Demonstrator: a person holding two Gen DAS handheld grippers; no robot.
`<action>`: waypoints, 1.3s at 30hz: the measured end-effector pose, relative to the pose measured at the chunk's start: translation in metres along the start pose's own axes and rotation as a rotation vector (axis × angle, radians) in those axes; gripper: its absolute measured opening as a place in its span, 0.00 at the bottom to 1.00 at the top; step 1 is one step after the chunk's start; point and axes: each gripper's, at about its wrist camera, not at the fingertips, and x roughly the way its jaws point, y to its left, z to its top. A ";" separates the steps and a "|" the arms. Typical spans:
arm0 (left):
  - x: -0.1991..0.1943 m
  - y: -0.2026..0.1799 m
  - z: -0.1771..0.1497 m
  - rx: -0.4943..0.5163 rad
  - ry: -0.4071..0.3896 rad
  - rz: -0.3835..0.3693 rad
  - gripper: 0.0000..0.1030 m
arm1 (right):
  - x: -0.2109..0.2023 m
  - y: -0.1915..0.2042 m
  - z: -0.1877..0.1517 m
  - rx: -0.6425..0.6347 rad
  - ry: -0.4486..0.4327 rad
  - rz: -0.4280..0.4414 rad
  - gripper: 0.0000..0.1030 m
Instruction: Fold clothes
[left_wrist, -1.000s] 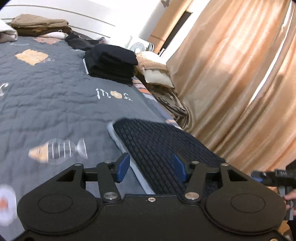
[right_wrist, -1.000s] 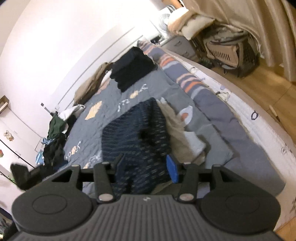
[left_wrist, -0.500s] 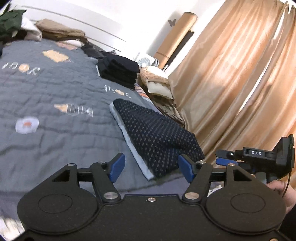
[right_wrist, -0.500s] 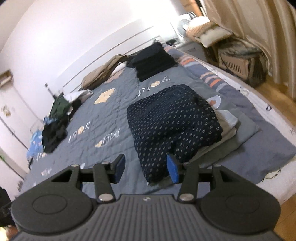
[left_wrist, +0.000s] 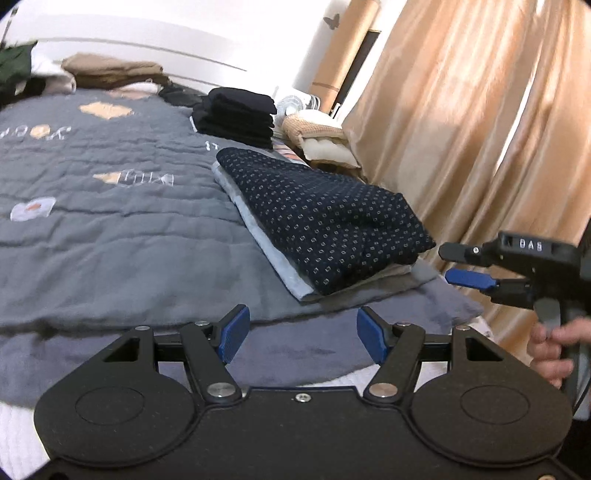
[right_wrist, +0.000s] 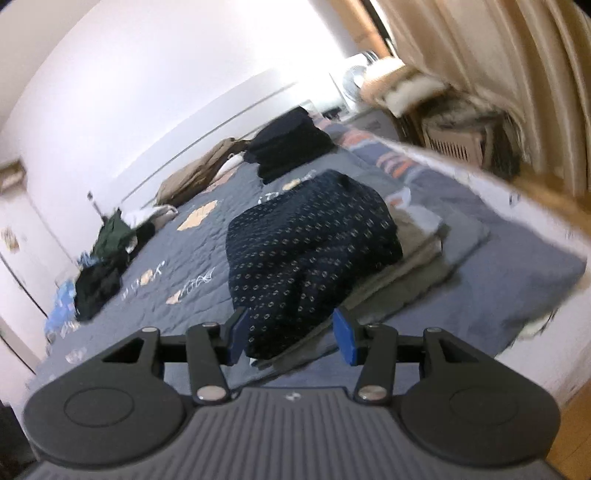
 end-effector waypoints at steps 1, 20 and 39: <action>0.003 -0.002 0.000 0.013 0.001 0.008 0.62 | 0.002 0.001 0.003 -0.009 0.005 -0.001 0.47; 0.033 -0.057 0.030 0.099 -0.026 0.175 0.64 | 0.050 -0.013 0.069 -0.160 0.095 0.068 0.48; 0.057 -0.122 0.040 0.265 -0.013 0.318 0.66 | 0.045 -0.055 0.105 -0.253 0.114 0.125 0.48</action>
